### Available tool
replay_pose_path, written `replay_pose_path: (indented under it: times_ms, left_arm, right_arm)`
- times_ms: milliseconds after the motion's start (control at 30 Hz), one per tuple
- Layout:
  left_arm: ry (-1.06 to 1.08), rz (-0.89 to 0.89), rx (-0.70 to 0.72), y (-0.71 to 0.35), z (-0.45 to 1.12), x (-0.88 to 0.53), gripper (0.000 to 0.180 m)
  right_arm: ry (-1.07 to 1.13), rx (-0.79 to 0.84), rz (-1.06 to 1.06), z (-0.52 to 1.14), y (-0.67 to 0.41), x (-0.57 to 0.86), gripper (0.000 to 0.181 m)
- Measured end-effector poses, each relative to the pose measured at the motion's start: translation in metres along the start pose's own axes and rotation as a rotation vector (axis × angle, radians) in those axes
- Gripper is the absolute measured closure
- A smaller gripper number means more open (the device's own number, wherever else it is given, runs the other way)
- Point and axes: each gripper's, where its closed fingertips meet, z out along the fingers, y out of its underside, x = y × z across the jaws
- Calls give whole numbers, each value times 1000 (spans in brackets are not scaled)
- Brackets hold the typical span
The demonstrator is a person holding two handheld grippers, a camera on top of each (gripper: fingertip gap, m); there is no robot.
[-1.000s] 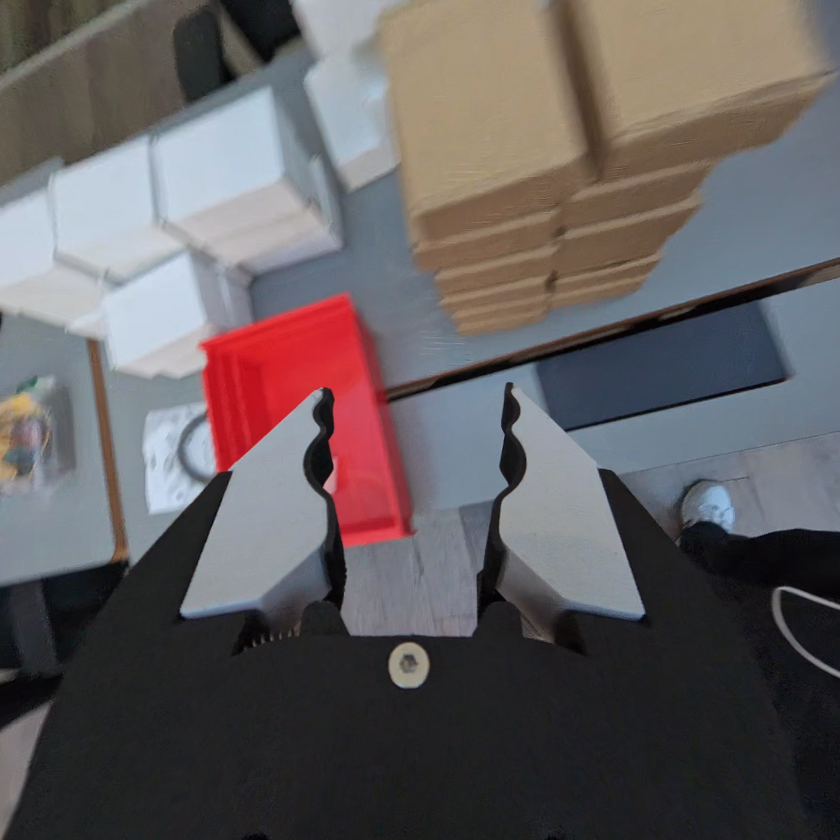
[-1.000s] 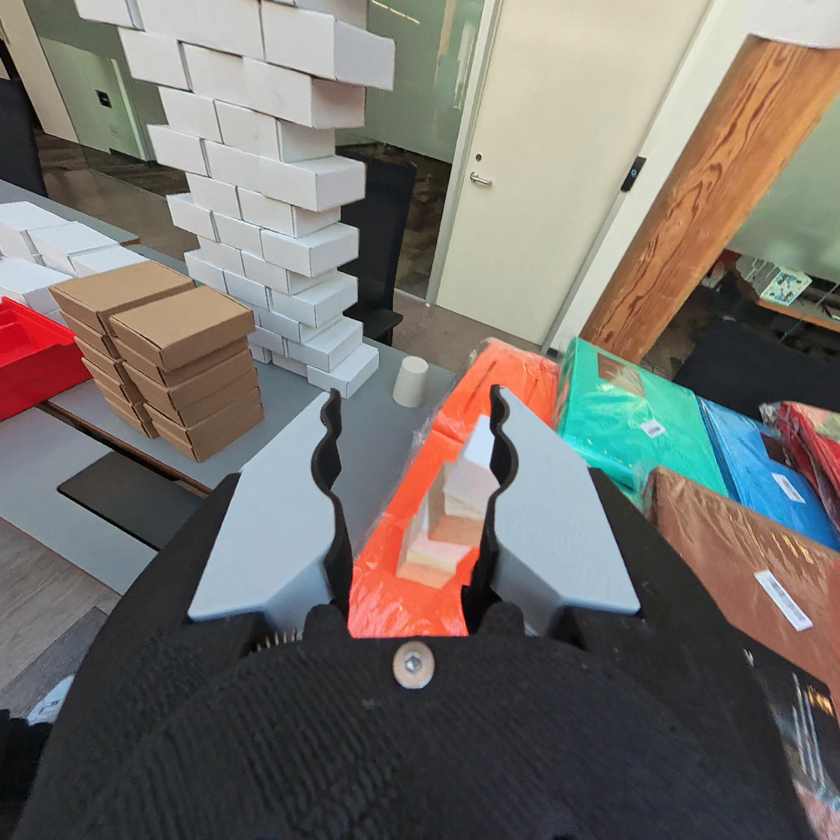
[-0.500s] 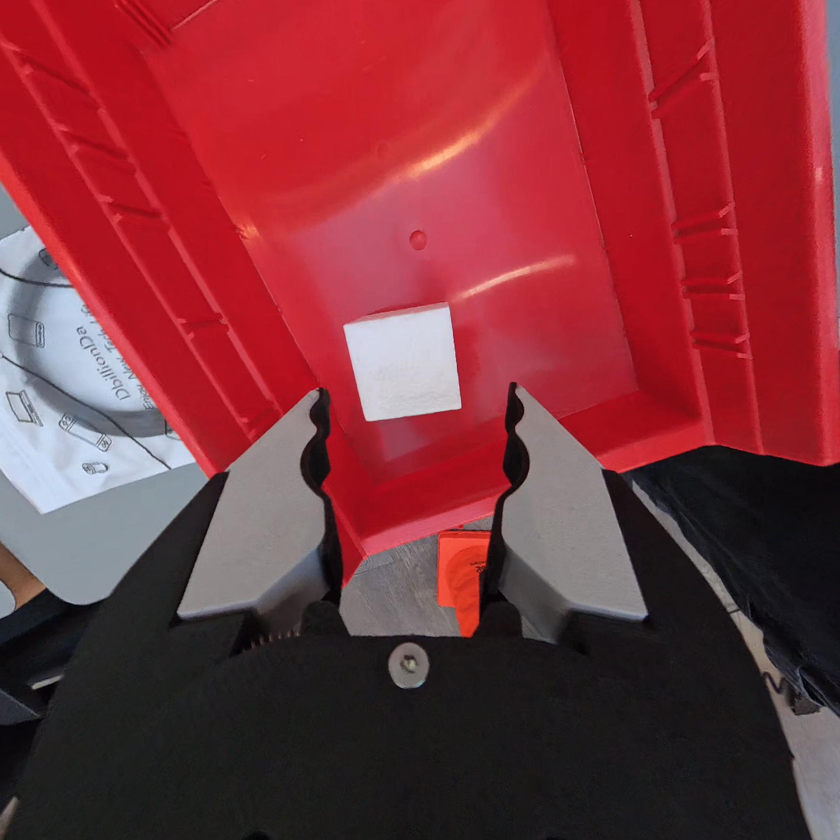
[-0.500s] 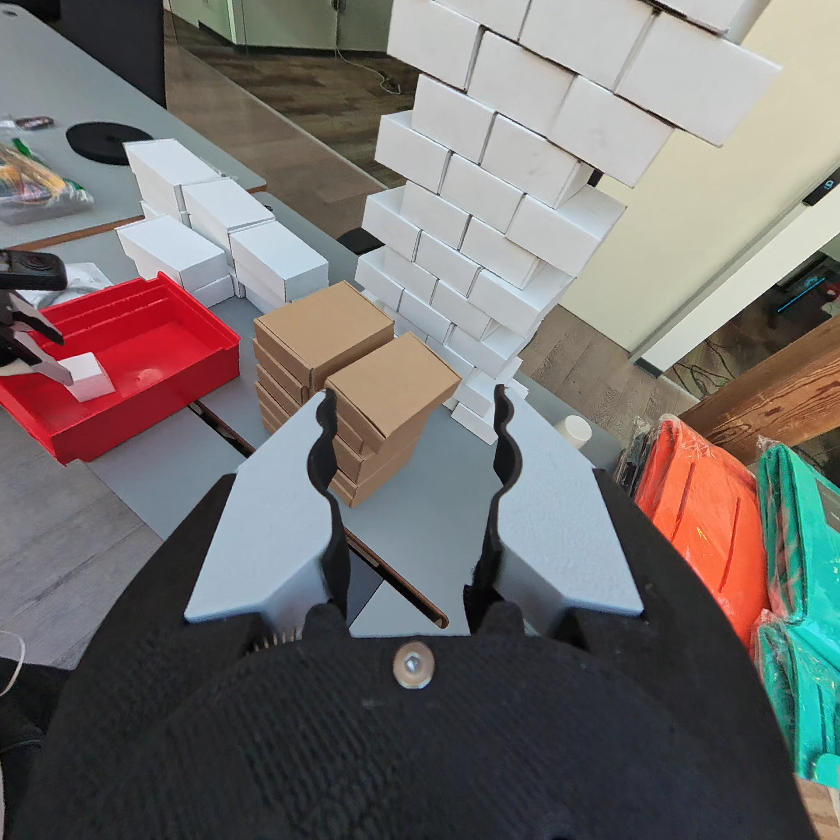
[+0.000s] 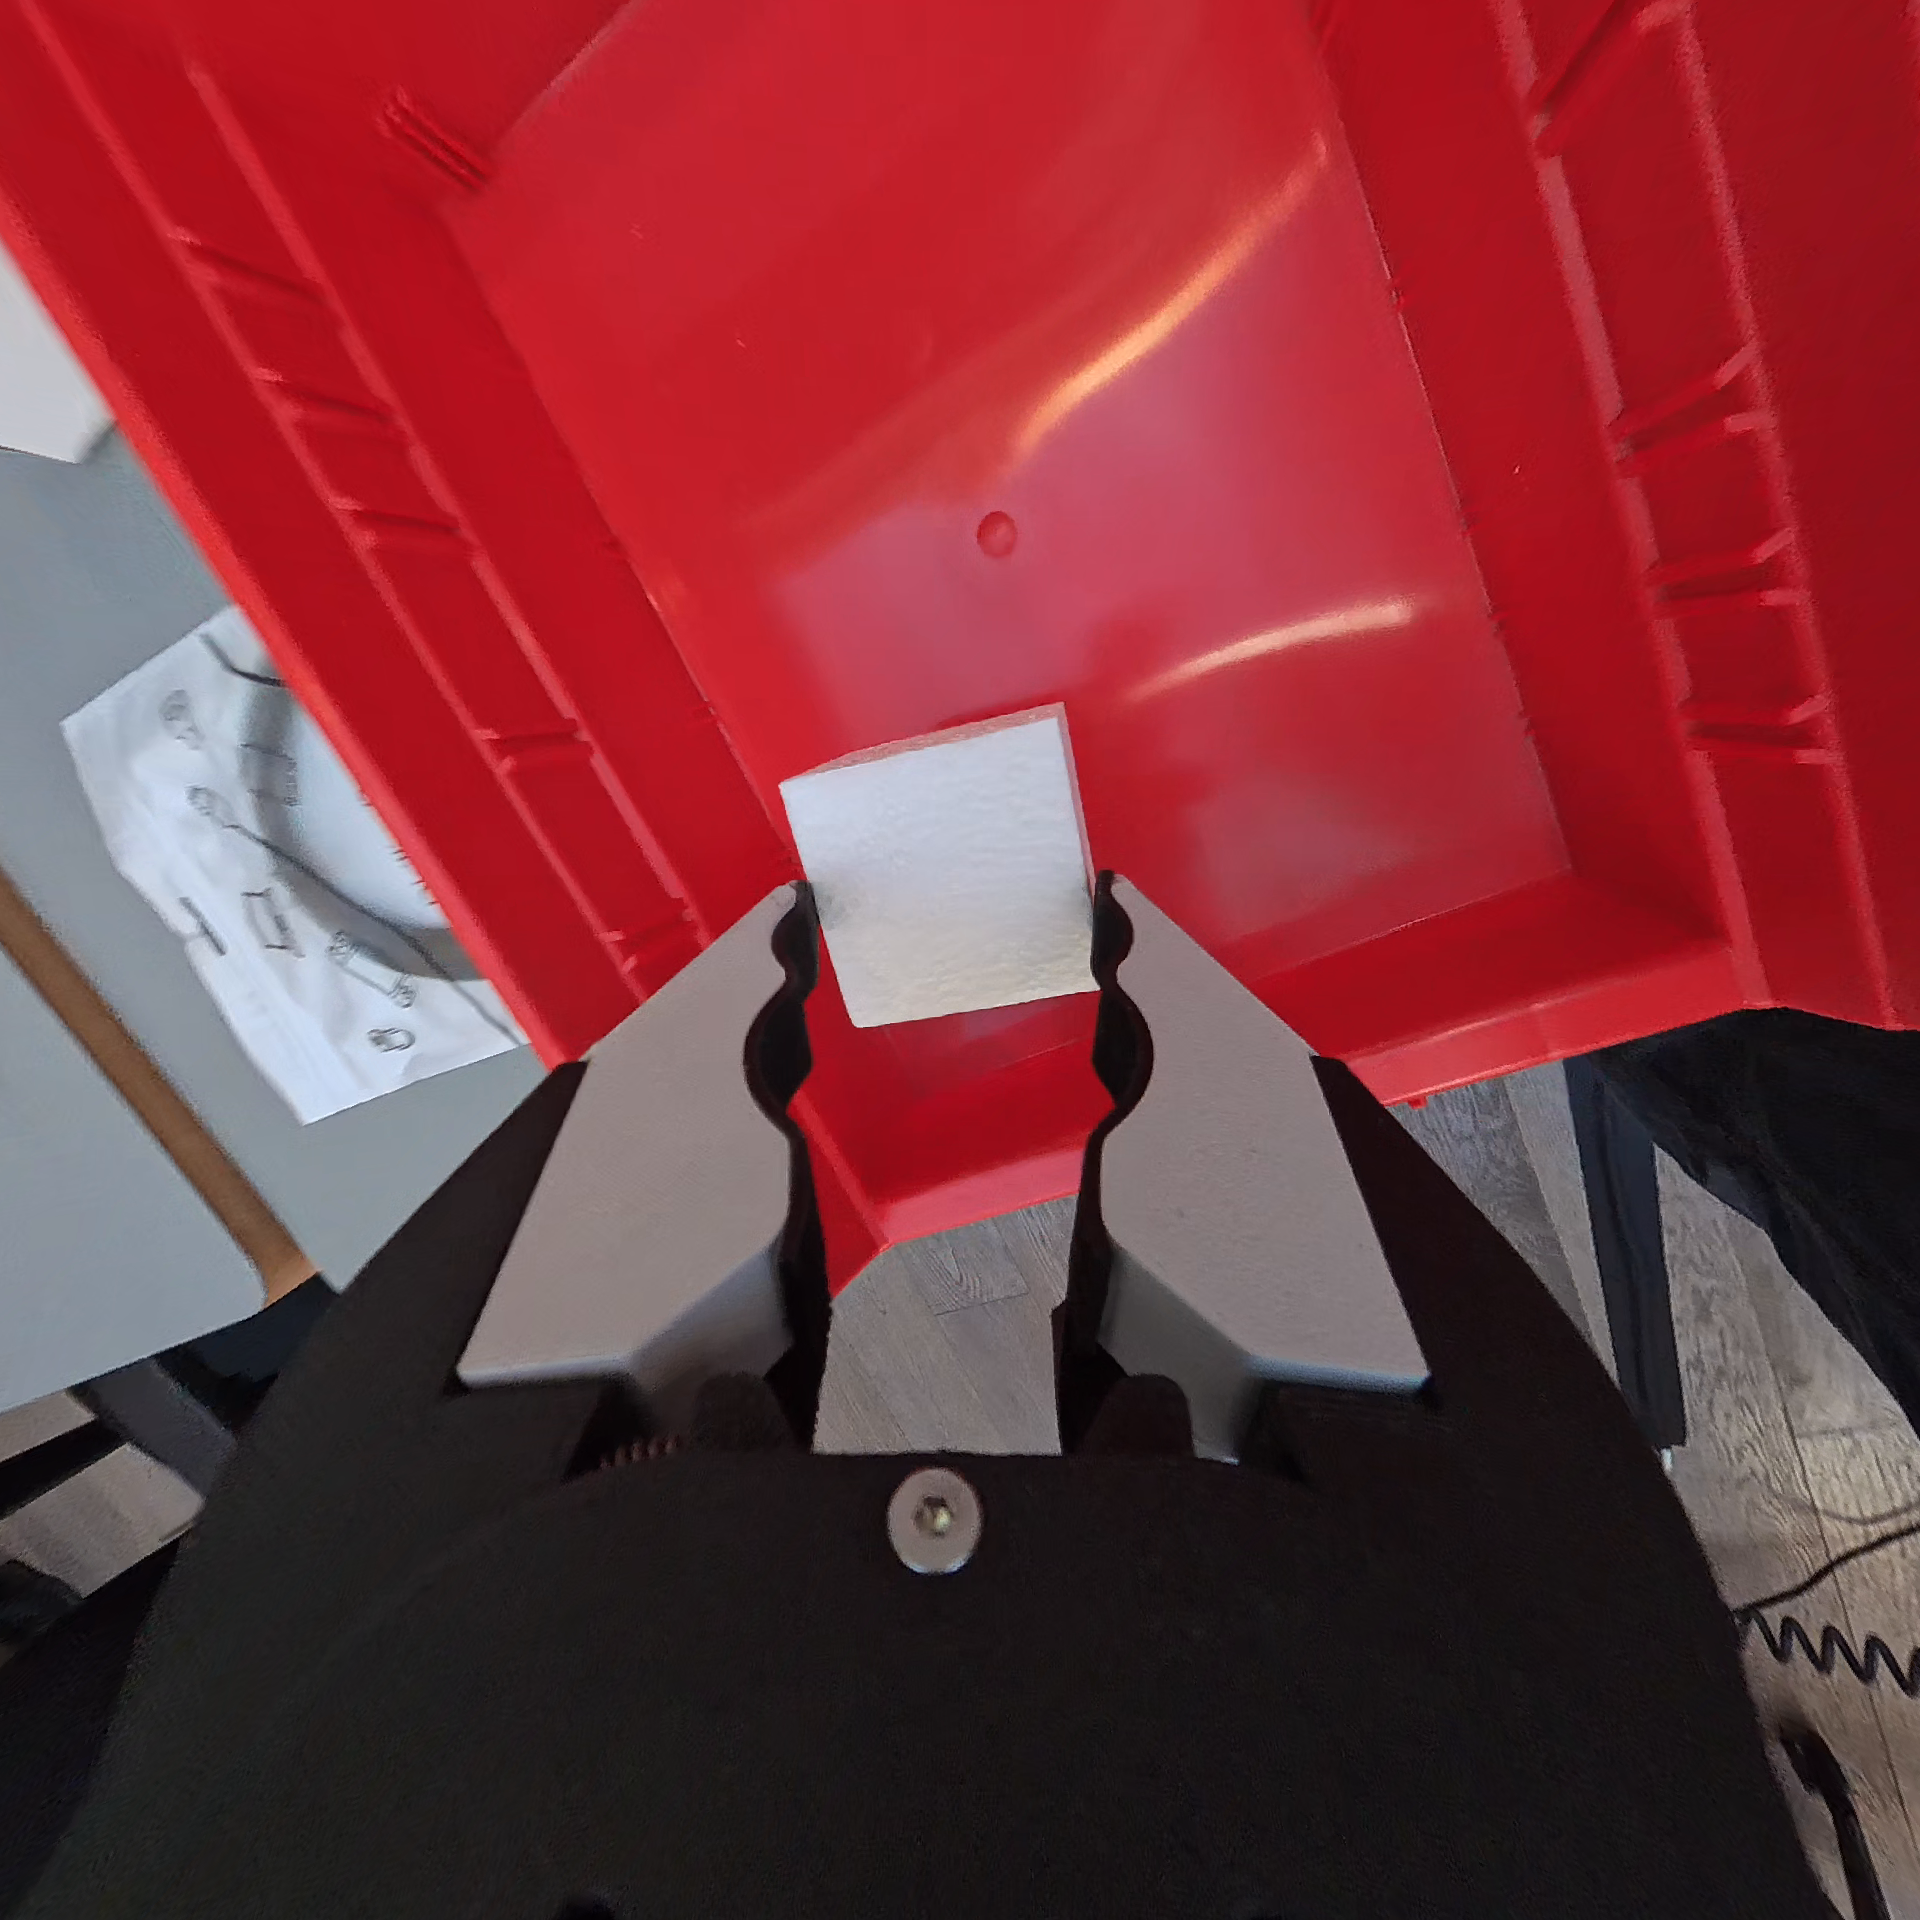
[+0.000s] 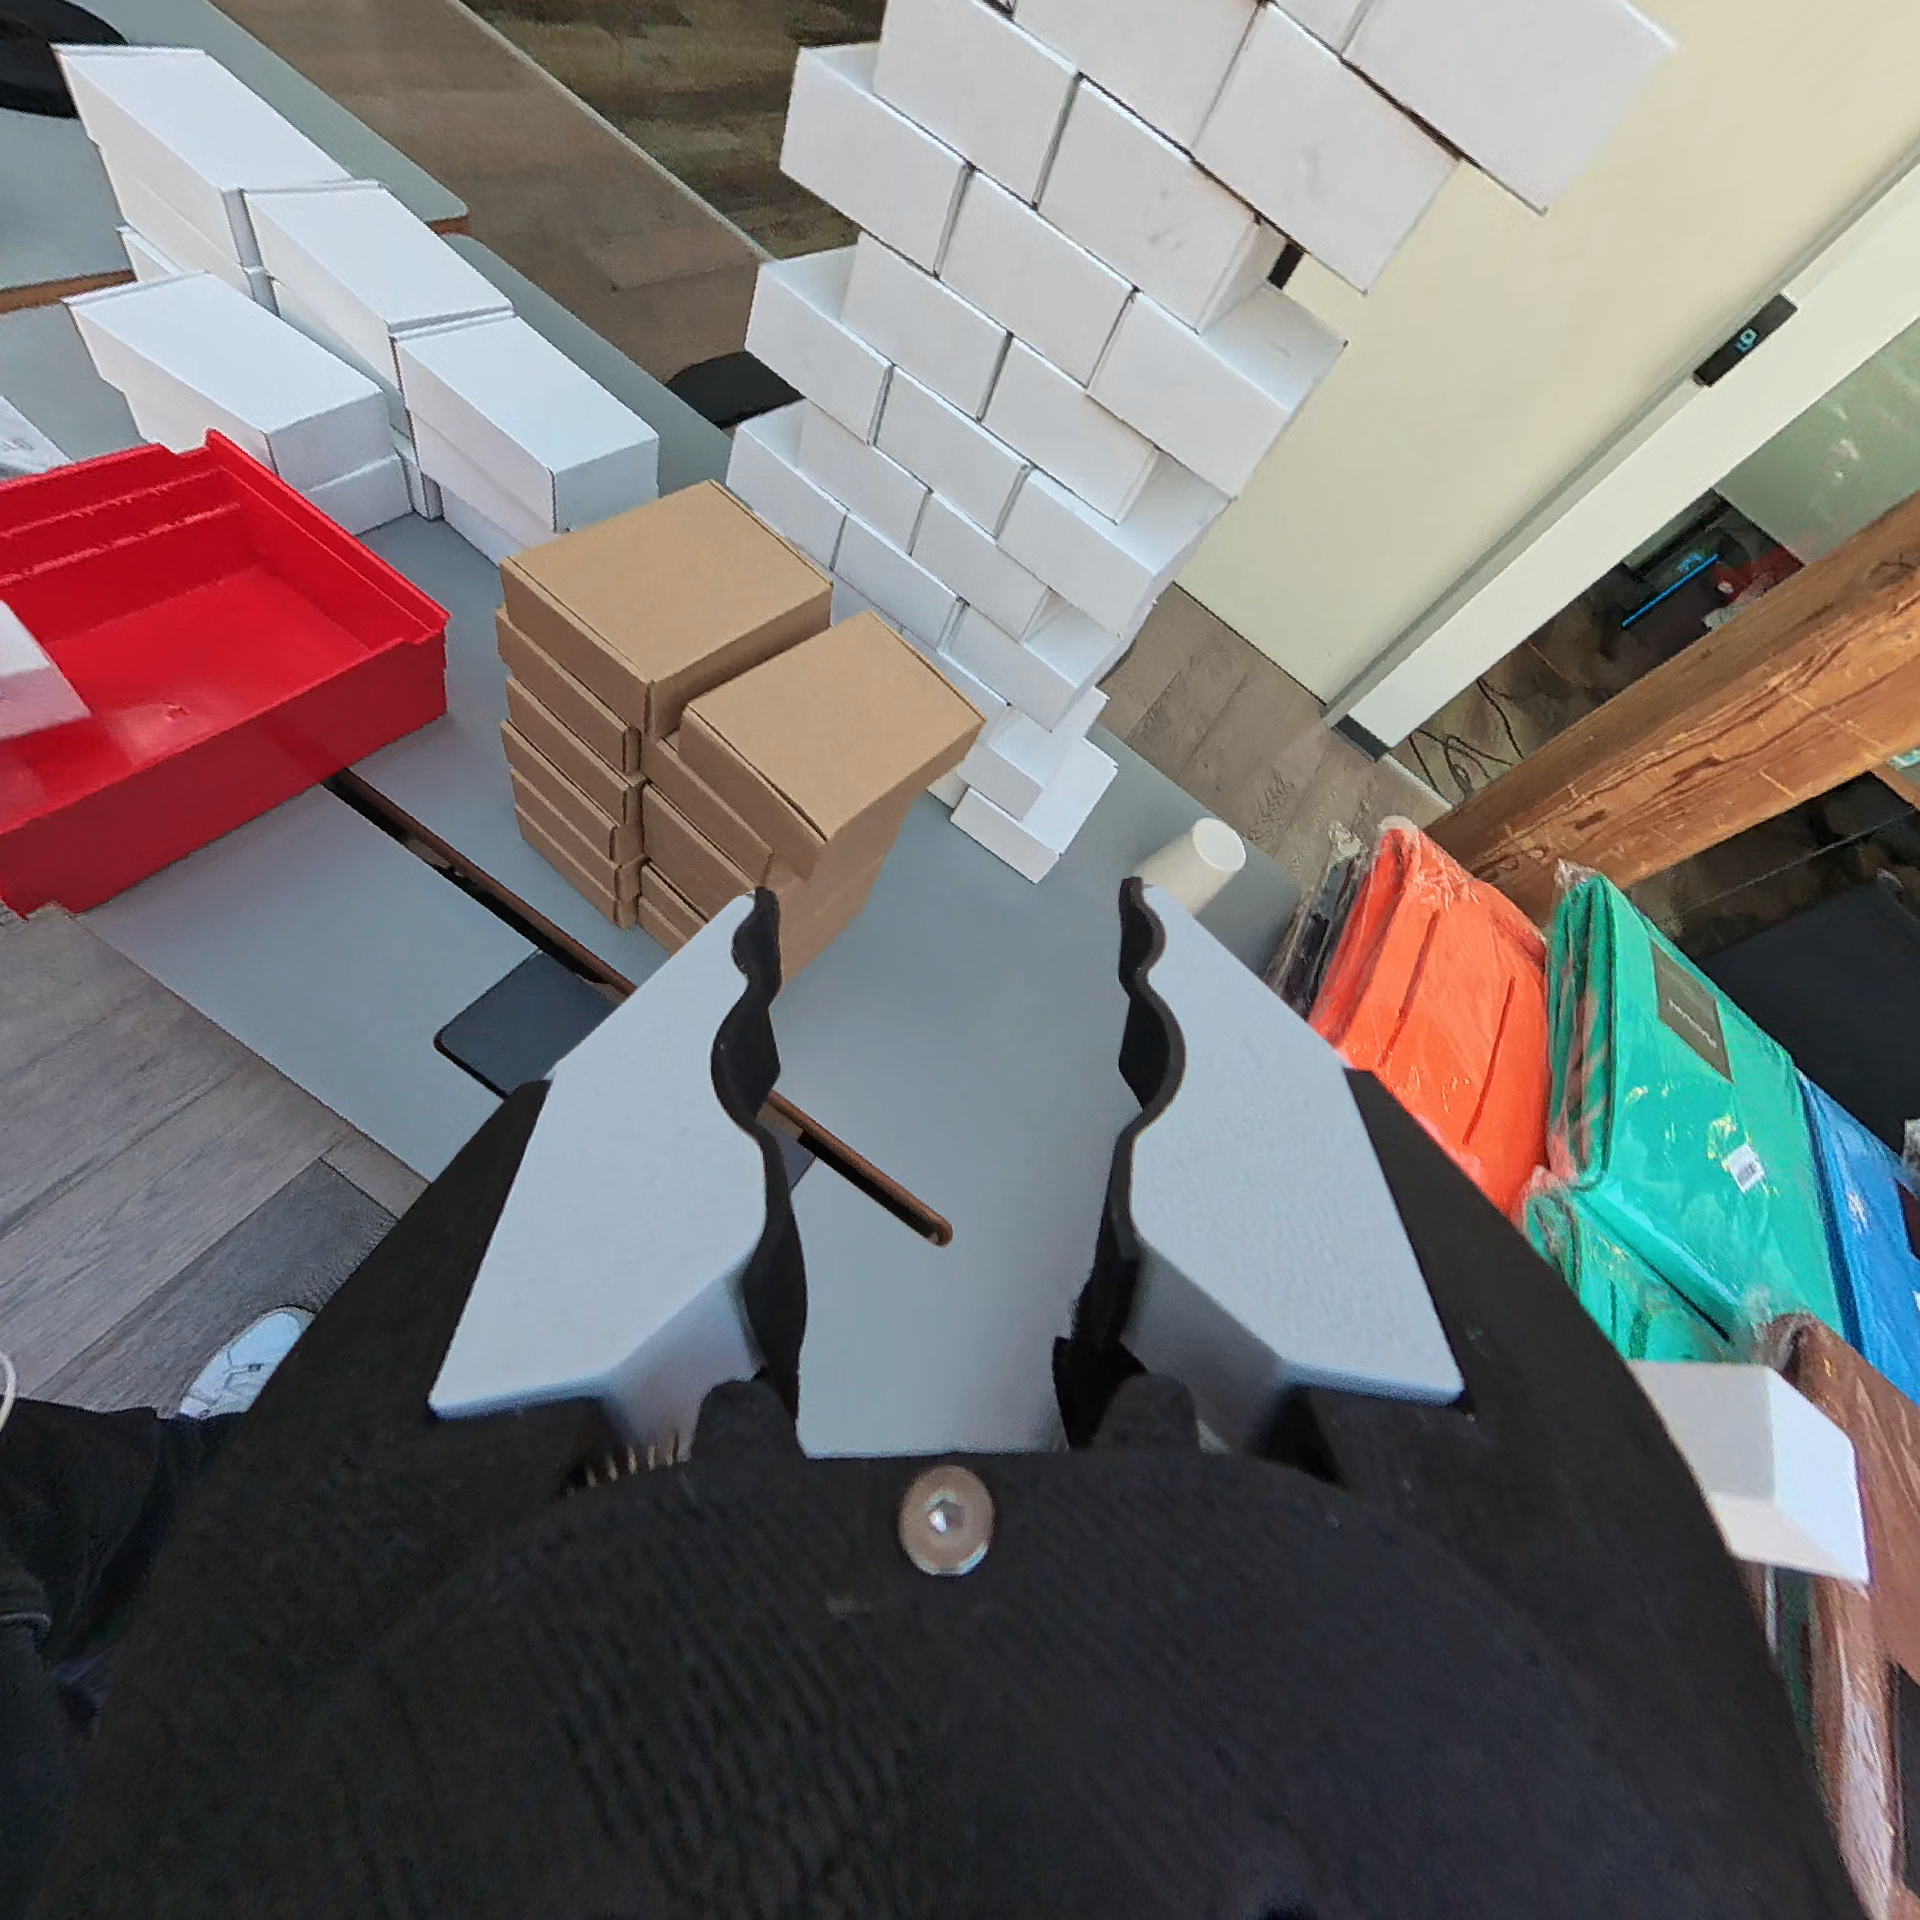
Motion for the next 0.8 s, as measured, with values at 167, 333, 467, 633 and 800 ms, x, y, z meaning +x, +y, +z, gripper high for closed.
replay_pose_path:
  times_ms: [167,333,467,633,800]
  left_arm:
    - [-186,-77,214,-64,-116,-5,128]
    - [-45,-27,645,-223,-289,132,128]
    - [320,183,791,-347,-388,350,128]
    - [435,561,701,-477,-441,539,128]
    - [292,833,527,-565,-444,622,128]
  right_arm:
    - [95,-28,50,-69,70,48,116]
    - [170,-4,161,-171,171,115,116]
    - [182,-5,384,-250,263,169,117]
    - [230,-7,496,-330,338,205,119]
    - [241,-64,562,-363,392,211,119]
